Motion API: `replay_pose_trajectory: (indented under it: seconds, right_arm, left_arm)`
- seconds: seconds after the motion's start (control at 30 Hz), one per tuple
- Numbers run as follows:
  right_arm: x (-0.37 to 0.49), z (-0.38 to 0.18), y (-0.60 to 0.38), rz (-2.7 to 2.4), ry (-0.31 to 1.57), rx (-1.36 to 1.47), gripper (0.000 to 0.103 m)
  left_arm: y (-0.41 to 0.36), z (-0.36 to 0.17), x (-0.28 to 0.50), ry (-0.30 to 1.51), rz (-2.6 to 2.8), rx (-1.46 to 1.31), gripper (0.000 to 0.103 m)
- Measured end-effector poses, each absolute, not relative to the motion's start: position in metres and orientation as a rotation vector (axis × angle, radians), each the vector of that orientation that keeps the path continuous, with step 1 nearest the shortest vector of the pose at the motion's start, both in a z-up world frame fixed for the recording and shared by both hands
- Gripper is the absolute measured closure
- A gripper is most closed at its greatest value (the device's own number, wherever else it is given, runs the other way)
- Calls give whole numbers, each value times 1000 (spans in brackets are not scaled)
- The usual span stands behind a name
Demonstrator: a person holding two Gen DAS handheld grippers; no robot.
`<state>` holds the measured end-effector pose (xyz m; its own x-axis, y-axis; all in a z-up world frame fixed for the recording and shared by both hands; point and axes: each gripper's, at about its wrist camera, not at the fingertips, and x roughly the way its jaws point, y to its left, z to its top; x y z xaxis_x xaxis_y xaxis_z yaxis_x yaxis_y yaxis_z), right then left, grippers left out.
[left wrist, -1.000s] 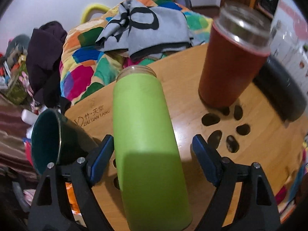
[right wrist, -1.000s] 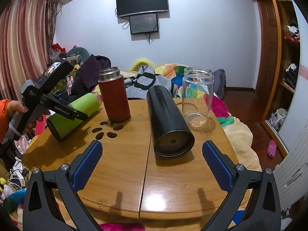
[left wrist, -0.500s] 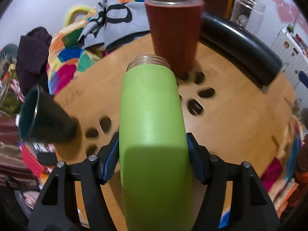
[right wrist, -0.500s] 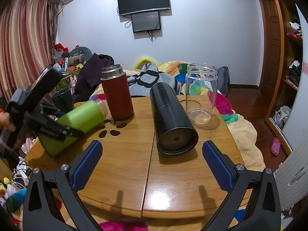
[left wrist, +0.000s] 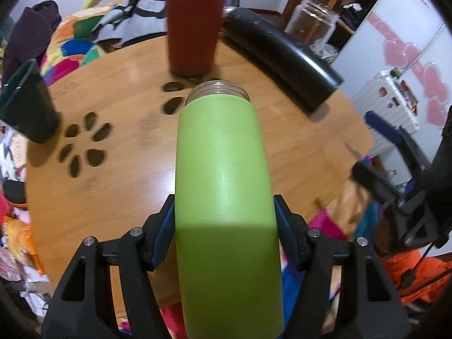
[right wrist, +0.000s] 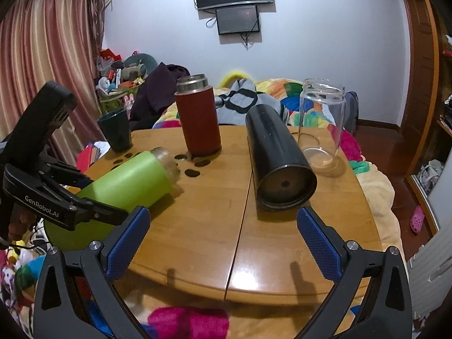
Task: Flip cup upside down
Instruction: 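Lift the tumbler with the left tool while the right tool reaches to grasp its body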
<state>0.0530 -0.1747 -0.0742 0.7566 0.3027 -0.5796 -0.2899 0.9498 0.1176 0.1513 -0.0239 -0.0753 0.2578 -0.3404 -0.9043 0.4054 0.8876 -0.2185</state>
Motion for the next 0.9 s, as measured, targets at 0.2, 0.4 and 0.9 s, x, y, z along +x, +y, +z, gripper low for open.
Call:
replay_pose_trajectory:
  seconds: [0.2,0.4,0.9]
  right_arm:
    - [44,-74,-177,301,646,-19,0]
    - [37,-73,-167,334,634,-79,0]
    - [33,-57,-100,666,557,-767,0]
  left_arm:
    - [-43,-76,151,1214,-532,35,38]
    - [-49,-69,148,1206,-562,67,38]
    - [17,-41,114,1093,-622,-115,23]
